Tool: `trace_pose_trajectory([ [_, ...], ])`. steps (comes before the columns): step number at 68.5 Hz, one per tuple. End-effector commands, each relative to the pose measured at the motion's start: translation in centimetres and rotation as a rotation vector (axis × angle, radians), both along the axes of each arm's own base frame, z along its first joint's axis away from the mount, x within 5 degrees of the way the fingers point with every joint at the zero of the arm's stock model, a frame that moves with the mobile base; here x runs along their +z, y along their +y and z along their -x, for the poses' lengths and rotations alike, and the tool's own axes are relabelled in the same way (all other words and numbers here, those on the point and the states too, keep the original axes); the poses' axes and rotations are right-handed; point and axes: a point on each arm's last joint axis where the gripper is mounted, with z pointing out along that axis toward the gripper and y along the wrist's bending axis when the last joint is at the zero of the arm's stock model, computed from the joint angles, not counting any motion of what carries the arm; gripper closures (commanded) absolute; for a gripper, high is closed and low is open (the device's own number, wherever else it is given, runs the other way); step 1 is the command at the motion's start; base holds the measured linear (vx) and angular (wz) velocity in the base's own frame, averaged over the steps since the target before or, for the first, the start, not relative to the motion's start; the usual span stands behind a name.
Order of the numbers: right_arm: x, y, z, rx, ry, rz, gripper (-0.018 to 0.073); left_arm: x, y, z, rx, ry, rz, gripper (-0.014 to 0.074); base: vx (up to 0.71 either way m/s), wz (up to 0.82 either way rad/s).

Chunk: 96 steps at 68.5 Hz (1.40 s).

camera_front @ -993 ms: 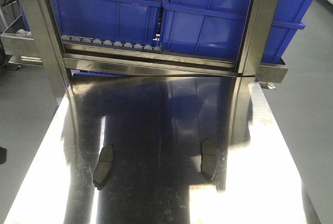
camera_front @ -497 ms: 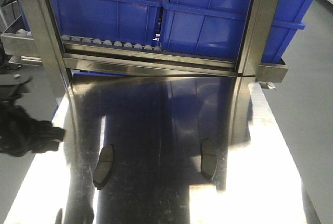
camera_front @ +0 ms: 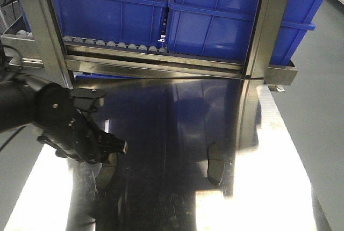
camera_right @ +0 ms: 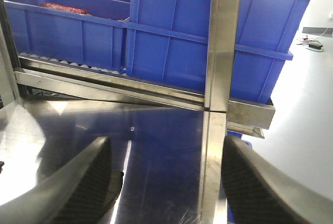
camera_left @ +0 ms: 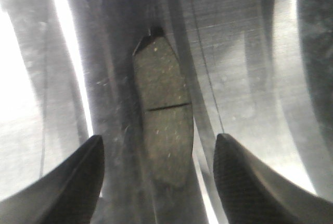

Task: Move and align brake pads A on conveyor
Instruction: 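Lower the open left gripper over the nearer brake pad and close, then lift the grasped brake pad off the table with the left gripper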

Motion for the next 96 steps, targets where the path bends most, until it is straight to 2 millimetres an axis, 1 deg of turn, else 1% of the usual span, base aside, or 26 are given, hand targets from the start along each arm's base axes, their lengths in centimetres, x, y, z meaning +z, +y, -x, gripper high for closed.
trace_pose_trajectory([
  [1, 1.4, 0.0, 0.0, 0.000, -0.088, 0.003, 0.0117, 1.4, -0.9, -1.0, 0.007, -0.066, 0.035, 0.0153, 0.00, 0.00],
  [25, 1.4, 0.0, 0.0, 0.000, -0.088, 0.003, 0.0117, -0.6, -1.9, -2.9, 0.028, -0.019, 0.019, 0.0141, 0.00, 0.00],
  [41, 1.4, 0.0, 0.0, 0.000, -0.088, 0.003, 0.0117, -2.4, -2.0, -3.2, 0.027, 0.017, 0.000, 0.0129, 0.00, 0.00],
  [53, 1.4, 0.0, 0.0, 0.000, -0.089, 0.003, 0.0117, -2.9, -2.1, -3.4, 0.027, 0.022, -0.002, 0.0105, 0.00, 0.00],
  [71, 1.4, 0.0, 0.0, 0.000, -0.088, 0.003, 0.0117, -3.4, -2.2, -3.4, 0.022, 0.040, -0.008, 0.0120, 0.00, 0.00],
  [76, 1.4, 0.0, 0.0, 0.000, -0.088, 0.003, 0.0117, -3.4, -2.2, -3.4, 0.008, 0.042, -0.013, 0.0156, 0.00, 0.00],
  [81, 1.4, 0.0, 0.0, 0.000, -0.088, 0.003, 0.0117, -3.5, -2.2, -3.4, 0.007, 0.045, -0.014, 0.0225, 0.00, 0.00],
  [85, 1.4, 0.0, 0.0, 0.000, -0.088, 0.003, 0.0117, -3.5, -2.2, -3.3, 0.005, 0.048, -0.016, 0.0316, 0.00, 0.00],
  [86, 1.4, 0.0, 0.0, 0.000, -0.088, 0.003, 0.0117, -3.5, -2.2, -3.3, 0.002, 0.048, -0.017, 0.0328, 0.00, 0.00],
  [87, 1.4, 0.0, 0.0, 0.000, -0.088, 0.003, 0.0117, -3.5, -2.2, -3.3, 0.003, 0.048, -0.017, 0.0363, 0.00, 0.00],
  [96, 1.4, 0.0, 0.0, 0.000, -0.088, 0.003, 0.0117, -3.4, -2.5, -3.1, -0.023, 0.052, -0.024, 0.0596, 0.00, 0.00],
])
